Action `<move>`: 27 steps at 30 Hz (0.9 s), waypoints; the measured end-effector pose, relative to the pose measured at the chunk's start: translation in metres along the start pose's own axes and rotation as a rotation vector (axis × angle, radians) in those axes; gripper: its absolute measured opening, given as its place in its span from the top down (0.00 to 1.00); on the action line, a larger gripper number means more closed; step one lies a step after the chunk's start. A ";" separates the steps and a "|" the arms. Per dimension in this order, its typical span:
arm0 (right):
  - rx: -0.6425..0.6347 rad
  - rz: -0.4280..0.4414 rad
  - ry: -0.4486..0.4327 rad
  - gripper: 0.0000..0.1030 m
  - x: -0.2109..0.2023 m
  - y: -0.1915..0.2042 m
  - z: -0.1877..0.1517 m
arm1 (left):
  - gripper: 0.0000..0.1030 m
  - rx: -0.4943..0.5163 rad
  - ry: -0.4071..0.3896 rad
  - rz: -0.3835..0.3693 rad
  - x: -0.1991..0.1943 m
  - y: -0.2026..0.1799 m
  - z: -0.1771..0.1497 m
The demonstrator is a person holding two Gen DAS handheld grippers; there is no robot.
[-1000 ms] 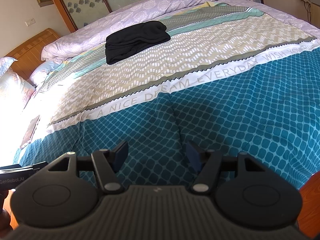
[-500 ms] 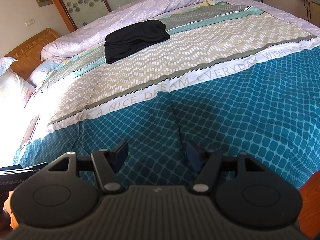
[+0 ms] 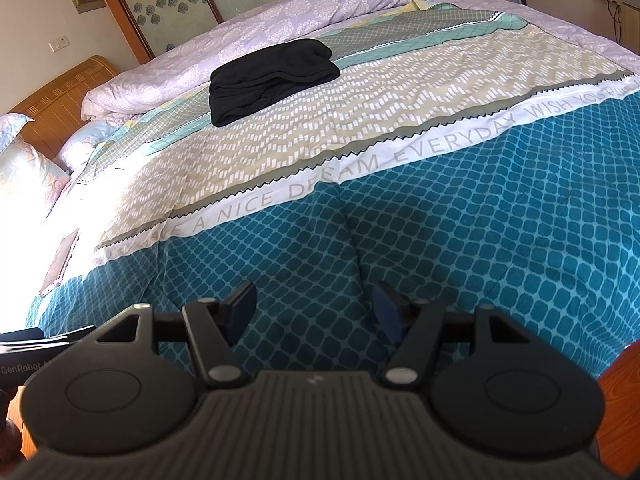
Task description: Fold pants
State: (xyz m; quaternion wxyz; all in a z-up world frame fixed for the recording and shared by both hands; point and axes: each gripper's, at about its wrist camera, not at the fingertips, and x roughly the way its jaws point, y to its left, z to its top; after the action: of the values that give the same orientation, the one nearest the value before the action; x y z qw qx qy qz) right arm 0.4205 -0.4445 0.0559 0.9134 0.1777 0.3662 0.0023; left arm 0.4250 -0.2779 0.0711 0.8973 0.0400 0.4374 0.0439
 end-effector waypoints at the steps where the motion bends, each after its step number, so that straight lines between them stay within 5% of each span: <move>1: -0.002 0.000 -0.001 0.36 0.000 0.000 0.000 | 0.00 0.001 0.000 -0.001 0.000 0.000 0.000; 27: -0.001 0.000 -0.001 0.36 0.001 0.001 -0.001 | 0.00 0.025 0.011 -0.031 -0.001 -0.003 0.000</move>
State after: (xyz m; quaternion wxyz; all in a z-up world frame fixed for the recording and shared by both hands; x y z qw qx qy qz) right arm 0.4204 -0.4433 0.0552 0.9136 0.1770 0.3660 0.0024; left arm 0.4239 -0.2813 0.0715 0.8950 0.0445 0.4432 0.0247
